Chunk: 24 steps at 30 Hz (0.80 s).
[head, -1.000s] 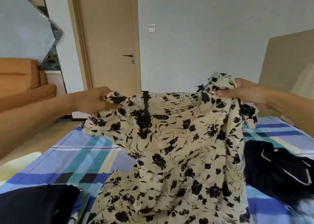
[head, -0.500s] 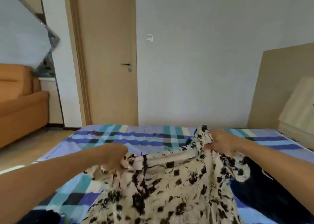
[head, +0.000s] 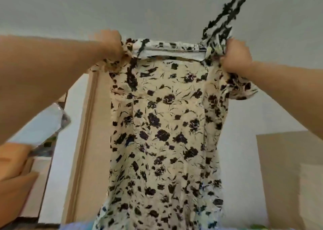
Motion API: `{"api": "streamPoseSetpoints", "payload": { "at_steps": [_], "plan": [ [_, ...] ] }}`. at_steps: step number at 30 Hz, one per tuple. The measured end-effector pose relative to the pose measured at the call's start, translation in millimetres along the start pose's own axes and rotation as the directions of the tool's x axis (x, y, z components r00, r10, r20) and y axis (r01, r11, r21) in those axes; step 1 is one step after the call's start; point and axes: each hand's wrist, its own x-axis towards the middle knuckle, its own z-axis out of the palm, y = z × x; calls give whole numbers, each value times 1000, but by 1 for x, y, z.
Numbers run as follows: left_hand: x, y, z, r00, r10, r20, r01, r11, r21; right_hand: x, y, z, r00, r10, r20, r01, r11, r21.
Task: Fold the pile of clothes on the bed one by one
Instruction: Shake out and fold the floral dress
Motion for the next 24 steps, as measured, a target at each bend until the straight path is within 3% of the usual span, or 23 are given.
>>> {"api": "streamPoseSetpoints", "payload": {
  "at_steps": [3, 5, 8, 10, 13, 18, 24],
  "plan": [
    [-12, -5, 3, 999, 27, 22, -29, 996, 80, -19, 7, 7, 993, 70, 92, -74, 996, 48],
    [-20, -14, 14, 993, 49, 108, -54, 997, 47, -35, 12, 11, 978, 116, 175, -140, 981, 131],
    [-47, -25, 29, 927, 137, 349, -95, 986, -135, -73, 19, 9, 910, 182, 373, -279, 934, 224],
    [-75, -28, 33, 827, 250, 504, -89, 943, -322, -100, 27, 9, 834, 204, 512, -369, 897, 244],
    [-120, -38, 46, 691, 340, 638, 39, 864, -502, -138, 47, 14, 713, 205, 670, -461, 857, 229],
    [-168, -50, 71, 561, 269, 783, 401, 739, -542, -186, 71, 31, 544, 145, 826, -542, 813, 214],
    [-212, -35, 98, 575, 237, 783, 452, 705, -546, -222, 89, 51, 485, 137, 864, -697, 657, 287]
  ]
}}
